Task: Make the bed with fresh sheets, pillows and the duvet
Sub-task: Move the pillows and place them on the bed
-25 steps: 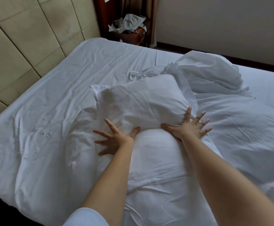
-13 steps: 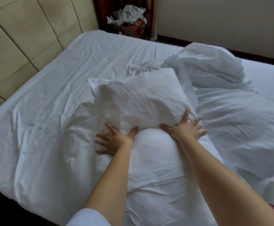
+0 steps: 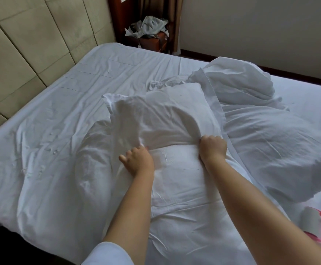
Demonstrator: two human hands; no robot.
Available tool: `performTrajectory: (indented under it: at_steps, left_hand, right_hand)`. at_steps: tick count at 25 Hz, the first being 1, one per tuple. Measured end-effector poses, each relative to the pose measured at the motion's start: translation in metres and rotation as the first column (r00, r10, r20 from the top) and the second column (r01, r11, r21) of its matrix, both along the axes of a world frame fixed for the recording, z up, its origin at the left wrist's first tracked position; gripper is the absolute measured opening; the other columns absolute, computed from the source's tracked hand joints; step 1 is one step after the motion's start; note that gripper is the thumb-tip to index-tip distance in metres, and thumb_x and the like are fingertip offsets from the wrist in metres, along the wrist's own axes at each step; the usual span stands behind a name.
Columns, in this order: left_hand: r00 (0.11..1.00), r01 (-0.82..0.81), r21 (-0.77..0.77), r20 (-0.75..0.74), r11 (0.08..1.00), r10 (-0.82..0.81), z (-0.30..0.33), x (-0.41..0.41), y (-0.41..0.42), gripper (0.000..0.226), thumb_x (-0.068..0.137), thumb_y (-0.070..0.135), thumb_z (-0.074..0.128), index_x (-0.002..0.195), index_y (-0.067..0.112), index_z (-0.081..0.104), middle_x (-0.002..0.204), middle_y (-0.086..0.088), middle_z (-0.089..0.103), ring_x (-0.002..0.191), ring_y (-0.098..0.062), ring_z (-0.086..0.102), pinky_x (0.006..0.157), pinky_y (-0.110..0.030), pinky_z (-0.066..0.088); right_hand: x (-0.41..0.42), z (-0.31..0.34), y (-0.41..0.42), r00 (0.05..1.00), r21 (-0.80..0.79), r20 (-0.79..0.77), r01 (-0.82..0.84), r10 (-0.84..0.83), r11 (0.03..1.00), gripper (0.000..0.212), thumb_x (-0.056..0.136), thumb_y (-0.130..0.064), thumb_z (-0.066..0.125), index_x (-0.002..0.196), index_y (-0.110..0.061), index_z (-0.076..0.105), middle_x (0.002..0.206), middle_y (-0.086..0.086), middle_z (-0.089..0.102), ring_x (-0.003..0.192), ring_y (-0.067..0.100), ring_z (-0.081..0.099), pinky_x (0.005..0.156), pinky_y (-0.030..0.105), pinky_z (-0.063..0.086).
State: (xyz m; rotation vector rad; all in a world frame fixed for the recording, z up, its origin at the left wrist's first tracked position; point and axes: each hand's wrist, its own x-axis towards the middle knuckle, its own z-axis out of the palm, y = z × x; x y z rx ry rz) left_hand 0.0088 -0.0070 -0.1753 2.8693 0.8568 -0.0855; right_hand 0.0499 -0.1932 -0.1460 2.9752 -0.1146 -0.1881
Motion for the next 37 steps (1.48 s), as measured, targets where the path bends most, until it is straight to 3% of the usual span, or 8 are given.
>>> performTrajectory:
  at_steps: [5,7,10,13,17,23,33,37]
  left_hand:
    - [0.943,0.147,0.287,0.247,0.947,-0.221,0.017,-0.015,0.005,0.011,0.069,0.005,0.069,0.061,0.012,0.066,0.059,-0.004,0.063,0.058,-0.023,0.059,0.078,-0.036,0.029]
    - [0.924,0.107,0.225,0.337,0.968,-0.18,0.028,-0.018,0.003,0.016,0.071,0.007,0.074,0.059,0.009,0.064,0.056,-0.008,0.062,0.055,-0.025,0.059,0.08,-0.036,0.033]
    - [0.915,0.045,-0.012,0.403,0.999,-0.036,0.059,-0.027,-0.01,0.024,0.092,0.013,0.056,0.075,0.0,0.067,0.074,-0.018,0.068,0.072,-0.032,0.062,0.087,-0.043,0.036]
    - [0.849,0.006,0.02,0.528,1.0,-0.016,0.09,-0.043,-0.024,0.024,0.091,0.013,0.059,0.071,0.002,0.066,0.069,-0.016,0.067,0.067,-0.031,0.062,0.083,-0.043,0.04]
    - [0.766,-0.014,0.171,0.635,0.985,-0.099,0.135,-0.075,-0.044,0.025,0.078,0.013,0.074,0.057,0.008,0.061,0.053,-0.008,0.061,0.05,-0.025,0.057,0.073,-0.038,0.045]
    - [0.645,-0.022,0.262,0.741,0.965,-0.187,0.189,-0.134,-0.084,0.025,0.078,0.012,0.072,0.058,0.007,0.059,0.053,-0.008,0.057,0.051,-0.026,0.056,0.074,-0.042,0.047]
    - [0.693,0.073,0.14,0.705,0.987,-0.151,0.205,-0.233,-0.14,0.034,0.098,0.018,0.043,0.081,-0.001,0.065,0.076,-0.019,0.068,0.069,-0.033,0.064,0.081,-0.04,0.037]
    - [0.644,0.064,0.17,0.745,0.983,-0.171,0.193,-0.283,-0.148,0.025,0.087,0.012,0.062,0.064,0.0,0.063,0.058,-0.016,0.064,0.05,-0.029,0.06,0.071,-0.039,0.044]
  right_hand:
    - [-0.013,0.018,-0.008,0.985,-0.183,0.128,-0.095,0.119,0.979,0.024,0.083,-0.008,0.047,0.098,-0.014,0.065,0.097,0.003,0.067,0.096,0.022,0.059,0.088,0.028,0.039]
    - [-0.024,0.035,-0.01,0.96,-0.201,0.255,-0.063,0.114,0.978,0.005,0.06,-0.023,0.065,0.065,-0.021,0.067,0.064,-0.007,0.063,0.067,0.013,0.061,0.075,0.022,0.043]
    - [-0.042,0.052,-0.028,0.977,-0.038,0.15,-0.15,0.154,0.988,0.024,0.03,-0.015,0.074,0.04,-0.019,0.052,0.041,-0.005,0.047,0.044,0.016,0.05,0.065,0.025,0.033]
    - [-0.066,0.074,-0.041,0.932,-0.008,0.306,-0.199,0.192,0.98,0.029,0.026,-0.007,0.073,0.039,-0.018,0.049,0.038,-0.001,0.044,0.041,0.018,0.049,0.065,0.031,0.021]
    - [-0.104,0.113,-0.065,0.855,-0.03,0.485,-0.193,0.183,0.981,0.031,0.024,-0.008,0.075,0.037,-0.018,0.048,0.037,-0.002,0.043,0.041,0.018,0.049,0.068,0.031,0.023]
    - [-0.164,0.166,-0.107,0.765,-0.034,0.618,-0.204,0.181,0.978,0.029,0.025,-0.008,0.075,0.037,-0.016,0.049,0.036,0.0,0.044,0.039,0.018,0.048,0.066,0.032,0.022]
    - [-0.258,0.183,-0.155,0.769,-0.151,0.614,-0.107,0.178,0.983,0.017,0.036,-0.016,0.074,0.04,-0.015,0.057,0.04,-0.002,0.052,0.043,0.016,0.053,0.074,0.032,0.025]
    - [-0.308,0.172,-0.167,0.752,-0.208,0.629,-0.082,0.198,0.975,0.001,0.05,-0.015,0.063,0.049,-0.015,0.062,0.049,-0.001,0.06,0.051,0.017,0.058,0.077,0.034,0.023]
